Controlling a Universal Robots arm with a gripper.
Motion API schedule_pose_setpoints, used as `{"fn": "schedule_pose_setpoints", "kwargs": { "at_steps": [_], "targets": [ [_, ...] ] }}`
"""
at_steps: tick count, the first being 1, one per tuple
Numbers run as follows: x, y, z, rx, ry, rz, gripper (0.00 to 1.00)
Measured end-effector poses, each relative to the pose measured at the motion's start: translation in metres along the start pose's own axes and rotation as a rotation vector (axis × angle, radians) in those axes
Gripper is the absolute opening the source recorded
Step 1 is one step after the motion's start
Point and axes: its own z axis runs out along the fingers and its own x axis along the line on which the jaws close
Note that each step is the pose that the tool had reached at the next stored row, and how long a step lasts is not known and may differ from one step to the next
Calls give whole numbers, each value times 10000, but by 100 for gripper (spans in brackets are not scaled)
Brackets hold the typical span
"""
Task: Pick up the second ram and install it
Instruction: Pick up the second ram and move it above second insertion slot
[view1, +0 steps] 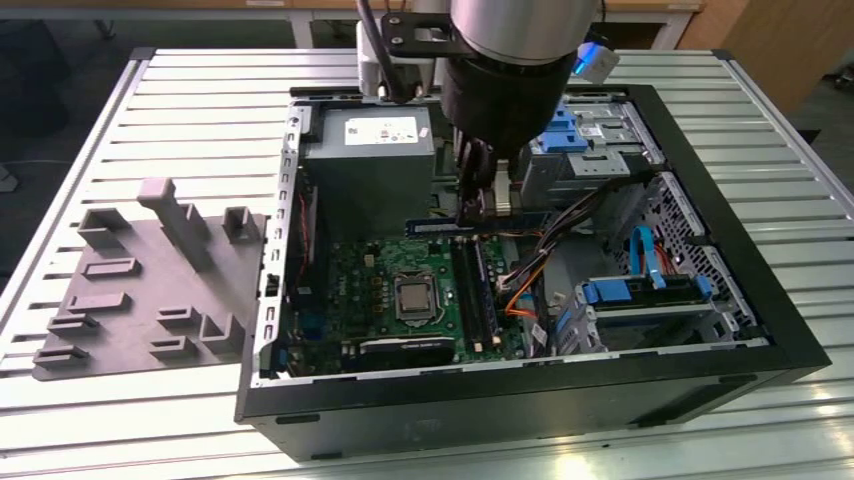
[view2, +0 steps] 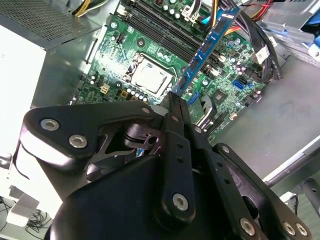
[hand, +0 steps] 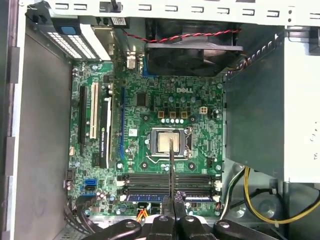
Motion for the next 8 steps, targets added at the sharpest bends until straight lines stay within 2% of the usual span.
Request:
{"fn": "schedule_pose_setpoints", "kwargs": {
  "at_steps": [8],
  "targets": [
    [-2,85,90,0,-1,0,11]
  ]
}}
